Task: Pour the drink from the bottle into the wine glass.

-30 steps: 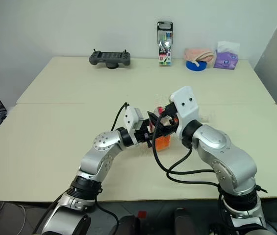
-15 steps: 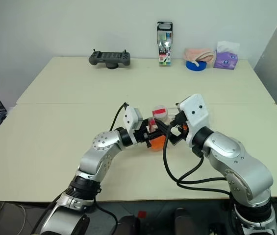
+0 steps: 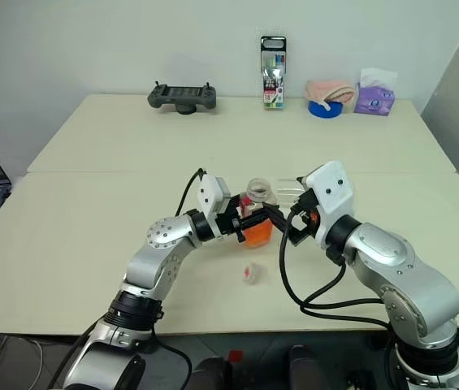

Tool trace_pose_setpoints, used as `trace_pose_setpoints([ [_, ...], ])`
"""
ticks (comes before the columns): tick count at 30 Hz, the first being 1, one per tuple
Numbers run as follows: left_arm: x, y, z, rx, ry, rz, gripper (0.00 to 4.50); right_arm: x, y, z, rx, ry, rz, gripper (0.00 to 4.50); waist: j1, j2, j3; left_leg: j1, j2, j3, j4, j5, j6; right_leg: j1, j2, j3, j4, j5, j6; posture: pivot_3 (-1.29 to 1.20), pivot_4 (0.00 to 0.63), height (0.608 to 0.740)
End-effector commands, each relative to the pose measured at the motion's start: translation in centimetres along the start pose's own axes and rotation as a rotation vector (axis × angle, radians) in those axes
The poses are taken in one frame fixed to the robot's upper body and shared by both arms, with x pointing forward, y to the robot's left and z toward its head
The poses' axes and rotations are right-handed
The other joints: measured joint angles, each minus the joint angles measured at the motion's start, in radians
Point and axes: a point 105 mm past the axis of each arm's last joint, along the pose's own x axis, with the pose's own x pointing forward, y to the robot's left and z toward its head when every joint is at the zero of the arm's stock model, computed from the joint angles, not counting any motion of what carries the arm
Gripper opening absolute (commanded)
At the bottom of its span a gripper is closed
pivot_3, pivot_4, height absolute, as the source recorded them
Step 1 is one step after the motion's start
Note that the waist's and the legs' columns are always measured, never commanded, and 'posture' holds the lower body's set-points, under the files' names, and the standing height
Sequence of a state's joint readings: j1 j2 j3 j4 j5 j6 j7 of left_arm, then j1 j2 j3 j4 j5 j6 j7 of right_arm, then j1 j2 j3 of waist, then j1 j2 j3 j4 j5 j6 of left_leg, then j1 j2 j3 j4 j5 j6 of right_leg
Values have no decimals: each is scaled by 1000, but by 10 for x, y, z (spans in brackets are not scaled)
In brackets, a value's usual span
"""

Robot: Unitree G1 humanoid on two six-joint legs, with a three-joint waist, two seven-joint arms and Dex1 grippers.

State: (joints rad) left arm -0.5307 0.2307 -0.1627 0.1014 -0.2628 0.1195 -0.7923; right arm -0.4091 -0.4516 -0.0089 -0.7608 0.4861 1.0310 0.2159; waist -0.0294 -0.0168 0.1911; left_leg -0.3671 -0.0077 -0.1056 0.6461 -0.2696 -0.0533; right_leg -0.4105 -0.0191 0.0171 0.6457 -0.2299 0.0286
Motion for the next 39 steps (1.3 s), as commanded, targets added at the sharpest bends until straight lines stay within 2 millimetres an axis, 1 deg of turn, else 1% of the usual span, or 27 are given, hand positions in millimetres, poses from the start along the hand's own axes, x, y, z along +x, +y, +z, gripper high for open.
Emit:
trace_pose_setpoints([
  [1,-2,31,15,59,-43,140,1682,-3,-32,10,-31,-43,-167,4500,0,0,0,0,0,0,0,0,0,0,0,0,0,0,0,0,150,740],
  [3,-10,53,16,73,-40,245,1681,-2,-35,11,-16,-52,-162,4500,-1,0,0,0,0,0,0,0,0,0,0,0,0,0,0,0,150,740],
  [6,-30,84,21,97,-37,397,1681,1,-12,16,16,-89,23,4500,-4,0,0,1,1,0,-1,0,0,0,1,0,0,0,0,0,150,740],
  [8,-48,102,25,99,-42,497,1681,2,10,15,30,-92,175,4500,-5,0,0,1,2,0,-2,0,0,-1,1,0,0,0,0,0,150,740],
  [10,-71,117,28,105,-40,594,1681,2,37,17,47,-96,369,4500,-5,0,0,1,2,-1,-2,0,1,-1,1,-1,0,0,0,0,150,740],
  [11,-83,123,29,120,-28,636,1681,1,53,19,58,-104,482,4500,-5,0,0,0,2,-1,-2,0,1,-1,1,-1,0,0,0,0,150,740],
  [13,-104,131,30,134,-13,713,1681,2,75,22,63,-106,644,4500,-6,0,0,0,1,0,-2,0,1,-1,1,-1,0,0,0,0,150,740],
  [15,-121,136,29,132,-4,777,1681,8,87,22,47,-105,722,4500,-4,0,0,1,1,0,-2,0,1,-1,0,-1,0,0,0,0,150,740],
  [18,-140,139,26,122,-10,852,1681,24,89,24,34,-126,712,4500,1,-1,0,1,1,-1,-1,0,0,-1,0,-1,0,0,0,0,150,740],
  [24,-153,133,10,77,-10,915,1680,36,97,34,27,-171,743,4500,6,-2,-1,0,0,-2,0,0,-1,-1,-2,-2,0,1,0,0,150,740],
  [30,-165,129,-6,45,20,942,1680,36,102,34,11,-164,774,4500,2,-2,-1,0,0,-2,-1,0,-1,-1,-2,-2,0,2,-2,0,150,740],
  [32,-170,126,-10,46,33,954,2417,37,99,32,8,-156,762,4500,1,-2,-1,1,0,-2,-1,0,-1,-1,-2,-2,1,2,-2,0,150,740],
  [36,-173,119,-14,46,52,953,3662,38,95,31,4,-147,748,4500,1,-2,-1,1,0,-1,-1,0,-1,-1,-2,-1,1,1,-2,0,150,740],
  [38,-177,117,-20,34,71,972,4283,38,93,30,1,-144,744,4500,0,-2,-1,2,1,-1,-1,0,-1,-1,-1,-1,1,1,0,0,150,740],
  [39,-179,116,-23,29,83,982,4481,38,92,29,-1,-142,742,4500,0,-2,-1,2,1,-1,-1,0,-1,-1,-1,-1,1,1,0,0,150,740],
])
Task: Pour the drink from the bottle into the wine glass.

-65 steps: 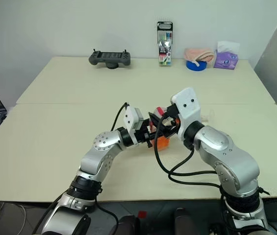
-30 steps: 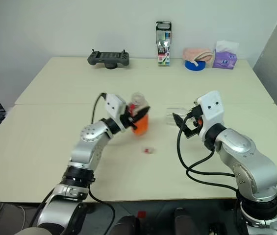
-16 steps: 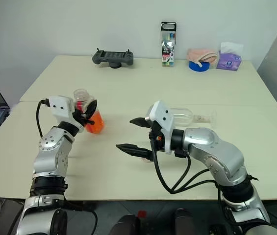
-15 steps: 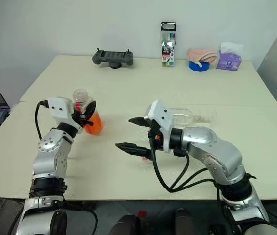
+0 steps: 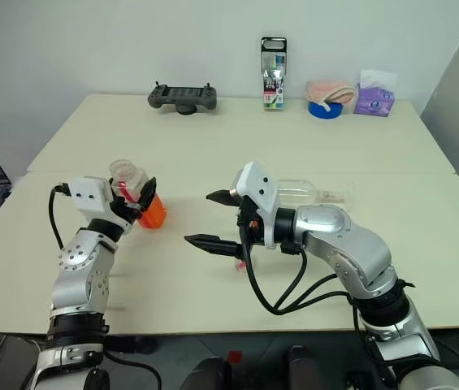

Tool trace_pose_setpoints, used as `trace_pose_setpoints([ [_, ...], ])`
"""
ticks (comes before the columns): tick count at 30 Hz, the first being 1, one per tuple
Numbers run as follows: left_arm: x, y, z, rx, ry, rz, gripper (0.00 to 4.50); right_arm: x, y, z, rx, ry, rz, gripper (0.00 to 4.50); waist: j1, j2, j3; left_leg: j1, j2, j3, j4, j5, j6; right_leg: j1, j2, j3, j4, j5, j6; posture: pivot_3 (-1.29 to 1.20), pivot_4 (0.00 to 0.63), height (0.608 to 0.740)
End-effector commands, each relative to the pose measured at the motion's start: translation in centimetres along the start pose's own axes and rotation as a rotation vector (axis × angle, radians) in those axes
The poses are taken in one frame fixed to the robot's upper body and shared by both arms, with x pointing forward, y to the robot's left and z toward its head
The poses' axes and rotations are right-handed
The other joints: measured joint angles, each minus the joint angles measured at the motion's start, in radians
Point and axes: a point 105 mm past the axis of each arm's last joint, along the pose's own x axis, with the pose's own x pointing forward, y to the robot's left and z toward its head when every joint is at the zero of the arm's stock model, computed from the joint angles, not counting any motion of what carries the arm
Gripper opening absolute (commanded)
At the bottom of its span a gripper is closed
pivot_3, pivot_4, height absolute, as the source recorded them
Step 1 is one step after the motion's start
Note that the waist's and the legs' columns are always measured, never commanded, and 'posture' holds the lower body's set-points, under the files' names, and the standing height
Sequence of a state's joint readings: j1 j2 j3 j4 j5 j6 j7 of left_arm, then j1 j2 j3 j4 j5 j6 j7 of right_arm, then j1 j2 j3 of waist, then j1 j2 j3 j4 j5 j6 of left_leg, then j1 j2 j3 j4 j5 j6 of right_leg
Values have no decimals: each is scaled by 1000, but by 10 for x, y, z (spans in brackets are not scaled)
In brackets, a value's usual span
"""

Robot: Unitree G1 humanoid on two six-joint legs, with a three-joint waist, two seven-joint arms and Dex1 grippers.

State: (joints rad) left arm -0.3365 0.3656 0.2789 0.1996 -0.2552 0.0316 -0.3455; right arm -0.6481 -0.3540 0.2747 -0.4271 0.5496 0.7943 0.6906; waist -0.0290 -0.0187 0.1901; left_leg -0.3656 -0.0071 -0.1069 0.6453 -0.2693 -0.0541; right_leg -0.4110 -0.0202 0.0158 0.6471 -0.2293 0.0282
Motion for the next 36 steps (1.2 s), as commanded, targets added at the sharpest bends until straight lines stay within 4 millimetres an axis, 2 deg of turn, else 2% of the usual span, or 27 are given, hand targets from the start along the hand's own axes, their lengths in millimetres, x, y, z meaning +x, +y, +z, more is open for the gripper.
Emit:
trace_pose_setpoints([
  [1,-3,2,4,19,-10,27,4481,-2,-2,10,-44,-23,-1,4500,0,0,0,0,0,0,0,0,0,0,0,0,0,0,0,0,150,740],
  [5,-10,-1,-1,7,13,20,4481,-6,-8,9,-56,-15,-19,4500,0,0,0,0,0,0,0,0,0,0,0,0,0,0,0,0,150,740],
  [9,-18,-7,-7,-6,38,14,4481,-16,-26,6,-90,24,-81,4500,0,0,0,0,0,1,0,0,0,0,0,1,-1,0,-1,0,150,740],
  [16,-49,-13,-19,-9,99,28,4481,-62,-67,-21,-317,292,-191,4500,0,0,0,0,0,2,0,0,0,0,-1,1,-2,0,0,0,150,740],
  [22,-89,-17,-31,-25,180,11,4481,-94,-92,-38,-373,427,-351,4500,-3,0,0,0,1,2,-1,0,0,0,0,1,-1,0,0,0,150,740],
  [25,-108,-39,-38,-64,227,-94,4481,-111,-105,-50,-449,544,-472,4500,0,0,0,0,0,3,-1,0,0,0,-1,2,-2,0,0,0,150,740],
  [28,-113,-70,-35,-73,241,-259,4481,-123,-113,-64,-546,664,-533,4500,5,0,0,0,-1,3,0,0,0,0,-2,2,-2,0,0,0,150,740],
  [33,-95,-115,-18,-80,198,-481,4481,-128,-127,-82,-657,777,-607,4500,5,0,0,0,-1,2,1,0,0,2,-1,1,-1,0,-2,0,150,740],
  [36,-84,-130,-10,-84,189,-566,4481,-128,-143,-91,-678,819,-651,4500,0,0,0,1,0,3,1,0,0,2,0,2,-1,1,-2,0,150,740],
])
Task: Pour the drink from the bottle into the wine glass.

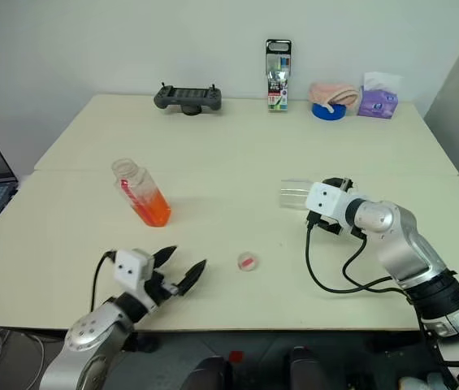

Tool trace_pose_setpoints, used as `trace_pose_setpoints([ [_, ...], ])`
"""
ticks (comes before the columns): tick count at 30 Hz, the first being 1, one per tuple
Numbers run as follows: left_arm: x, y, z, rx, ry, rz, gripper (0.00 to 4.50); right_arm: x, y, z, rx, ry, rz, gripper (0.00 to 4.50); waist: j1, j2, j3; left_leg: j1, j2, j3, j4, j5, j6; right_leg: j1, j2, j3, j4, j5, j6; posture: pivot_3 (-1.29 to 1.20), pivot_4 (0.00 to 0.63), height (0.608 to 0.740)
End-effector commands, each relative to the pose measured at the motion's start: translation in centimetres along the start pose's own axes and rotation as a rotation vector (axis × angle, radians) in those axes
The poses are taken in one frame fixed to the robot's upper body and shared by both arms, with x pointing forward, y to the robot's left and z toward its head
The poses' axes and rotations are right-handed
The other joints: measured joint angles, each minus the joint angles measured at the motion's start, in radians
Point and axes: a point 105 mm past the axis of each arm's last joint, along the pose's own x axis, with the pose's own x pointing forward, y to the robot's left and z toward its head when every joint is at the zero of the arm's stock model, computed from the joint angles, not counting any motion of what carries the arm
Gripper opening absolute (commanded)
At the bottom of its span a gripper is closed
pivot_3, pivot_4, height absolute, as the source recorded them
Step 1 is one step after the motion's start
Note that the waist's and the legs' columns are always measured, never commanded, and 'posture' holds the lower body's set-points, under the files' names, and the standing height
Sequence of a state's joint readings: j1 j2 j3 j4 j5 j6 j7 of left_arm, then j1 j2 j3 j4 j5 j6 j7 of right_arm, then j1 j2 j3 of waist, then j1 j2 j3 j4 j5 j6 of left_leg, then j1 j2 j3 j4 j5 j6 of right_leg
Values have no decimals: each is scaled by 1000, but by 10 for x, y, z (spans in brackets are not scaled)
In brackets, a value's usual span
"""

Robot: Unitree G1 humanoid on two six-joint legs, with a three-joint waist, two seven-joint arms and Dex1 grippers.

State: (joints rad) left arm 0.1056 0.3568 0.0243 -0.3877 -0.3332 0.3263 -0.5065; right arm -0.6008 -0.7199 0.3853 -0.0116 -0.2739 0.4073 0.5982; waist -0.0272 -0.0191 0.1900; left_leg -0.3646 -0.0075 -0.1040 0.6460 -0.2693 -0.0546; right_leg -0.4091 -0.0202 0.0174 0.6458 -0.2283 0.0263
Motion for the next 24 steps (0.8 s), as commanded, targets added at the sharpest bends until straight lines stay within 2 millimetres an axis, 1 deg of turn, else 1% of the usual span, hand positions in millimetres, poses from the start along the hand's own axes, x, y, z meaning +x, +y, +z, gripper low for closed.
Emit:
trace_pose_setpoints([
  [1,10,-13,16,22,-22,-100,4481,11,-16,-4,-71,31,-74,4500,-6,0,0,0,0,0,0,0,0,0,0,0,0,0,0,0,150,740],
  [3,15,-12,23,-37,-38,-102,4481,21,-21,-7,-81,44,-100,4500,-8,0,0,0,0,2,-1,0,0,-1,0,1,0,0,0,0,150,740],
  [5,18,-10,27,-53,-46,-98,4481,31,-25,-6,-84,43,-114,4500,-9,0,0,0,1,2,-2,0,0,-2,0,1,0,0,0,0,150,740],
  [8,19,-6,26,-34,-32,-95,4500,43,-25,-4,-114,42,-104,3963,-8,0,0,-1,1,2,-2,0,0,-2,0,1,0,0,-1,0,150,740],
  [9,19,-5,25,-31,-29,-92,4500,45,-24,-1,-126,36,-90,3632,-6,0,0,0,1,1,-2,0,0,-2,0,1,0,0,-1,0,150,740],
  [10,19,-4,25,-30,-28,-90,4500,47,-23,1,-136,31,-78,3210,-6,0,0,-1,1,1,-2,0,0,-2,0,1,0,0,-1,0,150,740],
  [13,19,-3,25,-27,-26,-87,4500,49,-19,5,-172,26,-36,2199,-5,0,0,-1,0,2,-1,0,0,-2,0,1,-1,2,-5,0,150,740],
  [16,20,-2,24,-25,-24,-79,4500,47,-5,5,-206,57,60,1068,-5,0,0,-1,0,2,-1,0,0,-2,0,2,-1,2,-5,0,150,740],
  [18,19,-1,22,-23,-22,-66,4500,46,4,3,-222,74,110,443,-6,0,0,0,1,2,-1,0,0,-1,0,1,0,2,-4,0,150,740],
  [19,19,-1,21,-23,-20,-57,4500,46,7,3,-226,78,127,323,-6,0,0,0,1,2,-1,0,0,-1,0,1,0,1,-3,0,150,740],
  [20,17,0,19,-21,-18,-45,4500,48,7,7,-232,70,123,323,-7,0,0,1,1,2,-1,0,0,-1,1,1,0,0,-1,0,150,740],
  [22,15,2,17,-20,-16,-28,4500,51,4,13,-237,57,108,322,-8,0,-1,2,2,1,-1,0,0,-1,1,1,1,0,-1,0,150,740],
  [24,11,6,18,-11,-20,0,4500,55,-6,29,-235,12,72,322,-15,0,0,2,2,2,-1,0,0,-1,1,2,1,0,-1,0,150,740],
])
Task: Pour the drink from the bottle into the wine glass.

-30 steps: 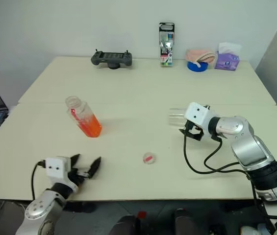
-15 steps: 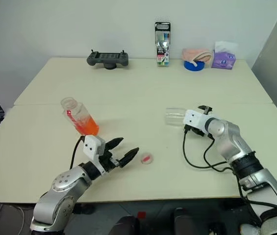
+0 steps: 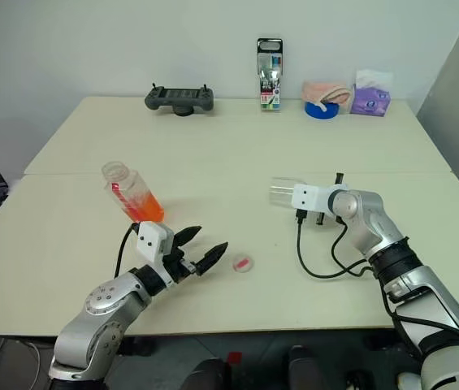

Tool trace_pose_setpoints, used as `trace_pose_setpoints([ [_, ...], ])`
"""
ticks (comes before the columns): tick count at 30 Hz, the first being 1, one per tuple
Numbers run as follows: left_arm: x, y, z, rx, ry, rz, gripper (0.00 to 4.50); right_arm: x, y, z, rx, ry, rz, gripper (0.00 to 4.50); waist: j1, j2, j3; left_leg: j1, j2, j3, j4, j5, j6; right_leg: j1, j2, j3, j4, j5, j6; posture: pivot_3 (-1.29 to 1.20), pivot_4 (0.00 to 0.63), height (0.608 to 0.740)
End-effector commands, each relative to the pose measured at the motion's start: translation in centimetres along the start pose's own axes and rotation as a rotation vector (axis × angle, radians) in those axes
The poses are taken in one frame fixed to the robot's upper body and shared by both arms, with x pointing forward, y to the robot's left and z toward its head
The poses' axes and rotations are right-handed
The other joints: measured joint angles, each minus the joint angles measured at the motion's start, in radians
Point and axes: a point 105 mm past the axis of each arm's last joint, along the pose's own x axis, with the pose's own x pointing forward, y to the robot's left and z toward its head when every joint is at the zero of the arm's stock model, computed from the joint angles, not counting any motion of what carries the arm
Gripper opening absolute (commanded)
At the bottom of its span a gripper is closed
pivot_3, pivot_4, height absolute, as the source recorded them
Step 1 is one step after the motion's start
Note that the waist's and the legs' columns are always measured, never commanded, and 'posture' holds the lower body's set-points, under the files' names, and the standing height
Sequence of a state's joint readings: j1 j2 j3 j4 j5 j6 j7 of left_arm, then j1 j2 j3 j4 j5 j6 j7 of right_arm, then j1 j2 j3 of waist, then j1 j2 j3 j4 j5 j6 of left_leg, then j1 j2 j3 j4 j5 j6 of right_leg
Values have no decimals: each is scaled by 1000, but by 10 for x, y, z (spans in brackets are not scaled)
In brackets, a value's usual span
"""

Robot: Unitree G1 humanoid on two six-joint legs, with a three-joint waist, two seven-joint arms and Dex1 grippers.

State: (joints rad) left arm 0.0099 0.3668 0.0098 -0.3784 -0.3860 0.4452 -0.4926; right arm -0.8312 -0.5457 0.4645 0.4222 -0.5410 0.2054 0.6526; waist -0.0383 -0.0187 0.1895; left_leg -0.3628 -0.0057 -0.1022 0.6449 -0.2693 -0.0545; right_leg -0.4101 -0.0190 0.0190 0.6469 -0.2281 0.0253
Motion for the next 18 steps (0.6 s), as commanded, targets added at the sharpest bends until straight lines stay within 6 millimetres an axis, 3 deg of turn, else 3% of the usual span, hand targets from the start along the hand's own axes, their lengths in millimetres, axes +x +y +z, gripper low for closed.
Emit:
trace_pose_setpoints([
  [1,-9,9,12,39,-49,62,4500,5,-16,35,-27,-101,-29,322,-8,0,0,0,0,0,0,0,0,0,0,0,0,0,-1,0,150,740],
  [4,-34,22,24,54,-86,194,4500,10,-41,77,43,-255,-94,322,-28,0,0,0,1,2,0,0,0,-1,0,1,1,2,-3,0,150,740],
  [6,-50,21,26,50,-104,271,4500,12,-44,95,101,-337,-92,322,-35,0,0,0,3,3,-1,0,0,-3,1,2,1,3,-4,0,150,740],
  [10,-89,6,24,42,-113,453,4500,18,-45,130,297,-514,-62,320,-19,0,0,-3,2,1,-2,0,0,-5,1,1,0,5,-8,0,150,740],
  [15,-109,-20,28,-6,-145,567,4500,20,-45,157,479,-662,-31,316,-3,-1,0,-5,0,4,0,-1,-1,-4,-1,3,-4,4,-7,0,150,740],
  [18,-113,-36,32,-24,-160,581,4500,11,-45,180,685,-853,30,314,-22,-2,0,-1,0,20,0,-7,7,-5,-3,21,-4,1,1,0,150,740],
])
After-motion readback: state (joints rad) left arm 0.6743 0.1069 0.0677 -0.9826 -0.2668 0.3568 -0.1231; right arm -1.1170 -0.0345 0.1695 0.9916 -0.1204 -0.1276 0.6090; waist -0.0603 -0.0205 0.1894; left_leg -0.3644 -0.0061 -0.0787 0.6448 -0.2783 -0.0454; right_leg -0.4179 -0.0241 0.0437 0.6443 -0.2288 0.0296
